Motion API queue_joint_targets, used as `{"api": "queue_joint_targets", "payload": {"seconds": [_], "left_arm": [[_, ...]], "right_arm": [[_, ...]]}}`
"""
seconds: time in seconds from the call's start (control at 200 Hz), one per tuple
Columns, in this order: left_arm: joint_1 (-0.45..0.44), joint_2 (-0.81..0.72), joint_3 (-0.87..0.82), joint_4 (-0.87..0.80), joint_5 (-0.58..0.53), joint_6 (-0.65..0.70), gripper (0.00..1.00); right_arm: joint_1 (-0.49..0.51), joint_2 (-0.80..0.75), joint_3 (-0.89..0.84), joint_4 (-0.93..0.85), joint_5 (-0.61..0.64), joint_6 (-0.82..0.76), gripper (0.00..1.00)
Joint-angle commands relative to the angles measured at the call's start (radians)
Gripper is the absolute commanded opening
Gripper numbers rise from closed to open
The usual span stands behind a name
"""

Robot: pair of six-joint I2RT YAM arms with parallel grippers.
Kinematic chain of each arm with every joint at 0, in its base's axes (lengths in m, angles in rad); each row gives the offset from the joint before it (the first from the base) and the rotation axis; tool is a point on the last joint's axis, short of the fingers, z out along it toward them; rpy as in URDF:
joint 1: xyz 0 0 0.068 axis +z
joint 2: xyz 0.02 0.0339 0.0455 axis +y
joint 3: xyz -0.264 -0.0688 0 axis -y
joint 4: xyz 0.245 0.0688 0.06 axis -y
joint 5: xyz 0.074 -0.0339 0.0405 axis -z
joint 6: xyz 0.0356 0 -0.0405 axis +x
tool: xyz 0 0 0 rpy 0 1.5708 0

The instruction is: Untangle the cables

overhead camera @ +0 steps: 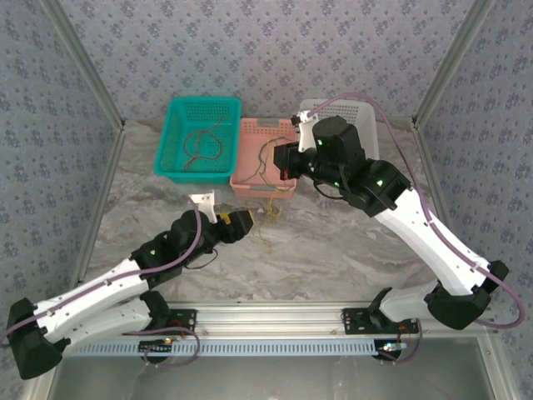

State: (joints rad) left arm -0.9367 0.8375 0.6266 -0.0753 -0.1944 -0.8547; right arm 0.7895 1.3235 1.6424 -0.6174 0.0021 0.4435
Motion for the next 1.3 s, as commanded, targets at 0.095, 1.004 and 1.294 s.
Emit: {"api": "queue_joint_targets", "payload": {"seconds": [0.095, 1.004, 1.294], "left_arm": [[0.022, 0.115, 0.053, 0.126, 0.102, 0.023, 0.64], [0.001, 0.498, 0.246, 0.271, 0.179, 0.384, 0.66], [0.010, 0.369, 0.246, 0.137, -0.009, 0.416, 0.00]], "right_arm": [[-0.016, -0.052, 0.013, -0.023, -0.030, -0.001, 0.00], [-0.059, -0.083, -0.016, -0.017, -0.100, 0.052, 0.00], [-0.117, -0.127, -0.052, -0.044, -0.064, 0.047, 0.00]]}}
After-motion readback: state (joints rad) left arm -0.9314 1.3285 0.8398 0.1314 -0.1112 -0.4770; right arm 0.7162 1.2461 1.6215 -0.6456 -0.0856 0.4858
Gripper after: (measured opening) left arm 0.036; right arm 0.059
